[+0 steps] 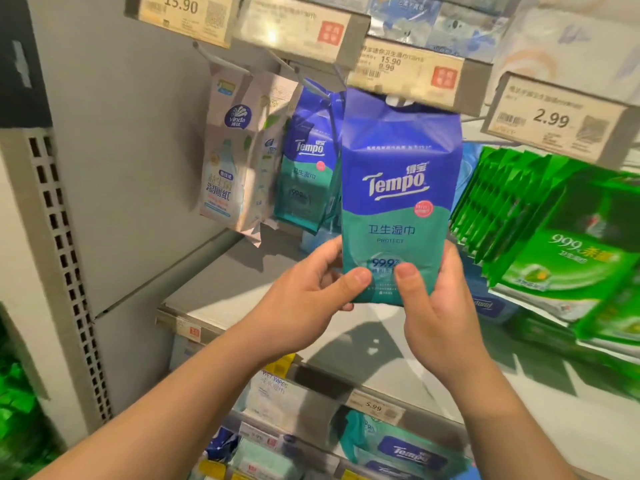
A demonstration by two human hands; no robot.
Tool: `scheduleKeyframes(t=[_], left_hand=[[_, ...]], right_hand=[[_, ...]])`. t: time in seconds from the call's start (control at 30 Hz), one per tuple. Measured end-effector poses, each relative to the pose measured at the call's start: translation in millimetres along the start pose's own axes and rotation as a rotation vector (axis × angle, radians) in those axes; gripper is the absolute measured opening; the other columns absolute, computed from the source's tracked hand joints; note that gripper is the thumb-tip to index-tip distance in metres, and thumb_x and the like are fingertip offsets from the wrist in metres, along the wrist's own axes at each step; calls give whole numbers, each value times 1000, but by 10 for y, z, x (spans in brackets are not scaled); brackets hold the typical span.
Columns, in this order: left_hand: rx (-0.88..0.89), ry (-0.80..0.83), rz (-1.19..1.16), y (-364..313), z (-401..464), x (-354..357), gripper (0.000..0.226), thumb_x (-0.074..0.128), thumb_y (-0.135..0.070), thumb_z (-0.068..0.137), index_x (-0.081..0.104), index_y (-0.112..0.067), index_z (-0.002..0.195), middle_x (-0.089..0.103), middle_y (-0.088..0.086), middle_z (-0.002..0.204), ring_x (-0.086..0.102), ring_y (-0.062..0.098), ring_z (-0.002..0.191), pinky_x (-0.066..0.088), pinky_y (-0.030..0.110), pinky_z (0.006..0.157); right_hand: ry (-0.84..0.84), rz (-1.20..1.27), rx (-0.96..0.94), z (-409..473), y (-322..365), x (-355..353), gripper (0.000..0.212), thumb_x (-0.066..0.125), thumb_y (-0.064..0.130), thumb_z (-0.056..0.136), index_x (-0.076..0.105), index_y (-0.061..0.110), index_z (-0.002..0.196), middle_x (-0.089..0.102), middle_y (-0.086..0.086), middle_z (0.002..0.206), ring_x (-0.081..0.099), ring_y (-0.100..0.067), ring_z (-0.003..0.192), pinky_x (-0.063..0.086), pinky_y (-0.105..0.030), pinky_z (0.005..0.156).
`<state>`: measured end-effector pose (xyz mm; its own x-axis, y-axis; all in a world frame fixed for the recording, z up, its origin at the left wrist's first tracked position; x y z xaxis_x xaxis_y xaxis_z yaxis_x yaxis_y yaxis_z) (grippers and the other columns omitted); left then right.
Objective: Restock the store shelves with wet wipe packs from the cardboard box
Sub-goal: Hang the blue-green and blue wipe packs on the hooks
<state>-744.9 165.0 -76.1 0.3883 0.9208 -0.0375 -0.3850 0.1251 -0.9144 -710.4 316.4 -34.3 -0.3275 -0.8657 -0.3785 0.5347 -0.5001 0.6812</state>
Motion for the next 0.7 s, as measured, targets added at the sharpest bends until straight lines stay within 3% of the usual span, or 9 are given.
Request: scheduleKeyframes(t=[0.17, 0.3, 0.4, 0.5, 0.6, 0.7], left_hand=[[51, -17, -23, -96, 131, 25, 33, 56, -36, 100, 57, -39, 133, 70, -14, 125, 70, 15, 108, 60, 38, 86], [61, -27, -47, -145, 234, 20, 32, 54, -37, 101, 59, -39, 133, 71, -13, 124, 71, 14, 107, 59, 38, 84], [45, -52, -32, -91, 267, -9, 29, 54, -41, 98, 63, -43, 126, 74, -10, 117, 72, 17, 99, 57, 35, 77], [4, -59, 16, 11, 275, -38, 30, 54, -46, 97, 65, -42, 125, 76, -6, 112, 73, 20, 94, 57, 31, 72], [-47, -58, 24, 124, 311, -60, 28, 55, -47, 98, 68, -39, 123, 76, -5, 108, 72, 16, 90, 56, 30, 71], [-89, -84, -16, 228, 341, -88, 25, 56, -41, 104, 69, -33, 124, 76, -5, 110, 71, 11, 92, 55, 28, 72]], right_hand=[[-26, 18, -53, 143, 42, -35, 21, 52, 36, 96, 47, 41, 116, 58, 46, 110, 59, 14, 104, 42, -5, 86], [-52, 15, -23, 251, -23, -38, 18, 51, 46, 97, 48, 44, 115, 61, 40, 109, 60, 10, 106, 49, -18, 90], [-60, 69, -7, 244, -41, -2, 23, 56, 38, 102, 50, 29, 123, 63, 20, 109, 63, 11, 95, 51, -11, 74], [-69, 121, 88, 209, -200, 59, 26, 57, 30, 103, 53, 18, 126, 68, 3, 112, 72, -8, 84, 57, -23, 56], [-83, 145, 159, 205, -336, 137, 31, 56, 36, 102, 54, 17, 126, 69, -2, 113, 74, -16, 82, 59, -33, 53], [-98, 134, 181, 250, -414, 199, 23, 54, 29, 105, 54, 18, 125, 70, -1, 112, 75, -15, 80, 60, -35, 54]])
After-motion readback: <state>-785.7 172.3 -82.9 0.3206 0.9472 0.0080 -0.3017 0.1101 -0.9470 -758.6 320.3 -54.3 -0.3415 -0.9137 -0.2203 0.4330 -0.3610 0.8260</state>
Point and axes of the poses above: each hand's wrist, its own z-axis towards the middle knuckle, its own x-axis out of the palm, y = z × x, the point moved 7 cm from there along z, towards the middle knuckle
